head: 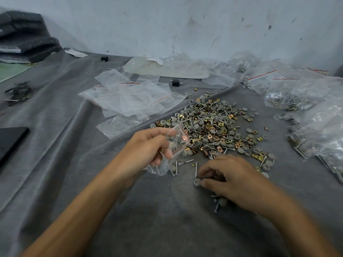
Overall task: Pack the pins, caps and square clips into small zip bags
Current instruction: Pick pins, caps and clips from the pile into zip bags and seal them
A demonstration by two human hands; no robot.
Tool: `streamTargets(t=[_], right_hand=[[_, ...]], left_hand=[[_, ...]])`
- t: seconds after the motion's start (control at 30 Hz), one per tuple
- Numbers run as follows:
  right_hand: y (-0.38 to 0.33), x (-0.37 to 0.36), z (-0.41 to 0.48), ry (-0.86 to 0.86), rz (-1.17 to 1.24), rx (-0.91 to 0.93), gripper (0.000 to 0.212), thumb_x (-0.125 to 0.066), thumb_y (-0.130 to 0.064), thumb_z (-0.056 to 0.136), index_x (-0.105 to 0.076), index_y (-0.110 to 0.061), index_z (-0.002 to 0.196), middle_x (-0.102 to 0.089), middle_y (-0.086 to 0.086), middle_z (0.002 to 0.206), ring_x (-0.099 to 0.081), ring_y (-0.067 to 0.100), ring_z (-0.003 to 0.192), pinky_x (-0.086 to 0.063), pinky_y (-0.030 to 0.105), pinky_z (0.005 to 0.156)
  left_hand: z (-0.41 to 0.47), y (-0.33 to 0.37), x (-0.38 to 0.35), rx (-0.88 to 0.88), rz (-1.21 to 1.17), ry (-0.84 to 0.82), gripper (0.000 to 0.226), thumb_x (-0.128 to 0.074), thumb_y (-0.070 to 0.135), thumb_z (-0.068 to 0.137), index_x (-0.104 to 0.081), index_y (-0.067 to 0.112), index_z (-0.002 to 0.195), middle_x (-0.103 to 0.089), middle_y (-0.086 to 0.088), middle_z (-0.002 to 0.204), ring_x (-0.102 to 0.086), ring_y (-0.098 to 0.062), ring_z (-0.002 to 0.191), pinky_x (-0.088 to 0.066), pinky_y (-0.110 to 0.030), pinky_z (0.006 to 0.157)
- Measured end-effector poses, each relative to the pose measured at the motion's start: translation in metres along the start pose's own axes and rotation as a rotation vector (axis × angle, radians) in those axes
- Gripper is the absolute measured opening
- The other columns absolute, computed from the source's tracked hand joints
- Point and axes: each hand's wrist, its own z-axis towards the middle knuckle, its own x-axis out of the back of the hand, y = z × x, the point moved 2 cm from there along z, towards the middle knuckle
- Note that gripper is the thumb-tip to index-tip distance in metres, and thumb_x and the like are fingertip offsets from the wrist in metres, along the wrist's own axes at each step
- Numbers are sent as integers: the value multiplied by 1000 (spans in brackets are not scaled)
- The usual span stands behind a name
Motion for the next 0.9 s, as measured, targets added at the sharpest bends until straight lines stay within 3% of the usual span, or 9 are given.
streamTargets(t=[0.13,0.23,0.47,0.6,0.7,0.8,0.9], right_hand=[[-7,-6,1,-37,-37,25,21,-68,-51,89,-68,-39,107,-58,-23,92,-50,-2,94,-44,29,87],[-9,-8,3,-31,-77,30,16,-66,-50,90,-66,-39,101,-55,-22,93,-47,-2,95,-40,30,91],[-6,-7,3,11,23,-4,15,-71,-36,89,-57,-40,84,-56,-16,86,-52,0,91,-39,17,69],[-1,0,3,226,170,-21,12,-73,-31,86,-62,-35,84,-58,-20,91,-56,4,85,-42,16,66],[-3,5,4,413,307,-16,9,-74,-34,85,-65,-34,86,-61,-14,84,-58,10,75,-43,16,61],[-8,3,5,485,446,-4,11,-77,-28,85,-69,-33,88,-63,-8,78,-60,13,71,-46,18,59],[-16,0,5,487,454,24,15,-79,-21,85,-70,-32,88,-64,-9,78,-61,11,72,-43,13,60]], left_hand=[[-1,0,-1,2,18,0,37,-51,4,93,-75,26,110,-67,-3,65,-44,-9,46,-40,-16,47],[-2,0,-2,-1,57,2,37,-52,5,93,-75,27,110,-68,-3,65,-45,-8,45,-41,-16,47],[-3,-1,-4,-5,81,-7,37,-53,7,92,-75,31,110,-70,-3,66,-48,-7,46,-42,-15,47],[-5,0,-9,-23,131,-30,41,-52,4,92,-77,33,106,-71,-6,66,-48,-8,48,-42,-16,47],[-6,1,-15,-24,156,-86,44,-51,-1,91,-77,31,107,-71,-8,66,-48,-6,46,-41,-15,48],[-8,1,-19,-22,166,-166,44,-53,2,86,-78,31,108,-72,-6,67,-49,-4,48,-42,-15,50],[-10,1,-22,-22,155,-235,46,-53,13,75,-78,37,106,-73,-7,68,-49,-5,48,-41,-15,49]])
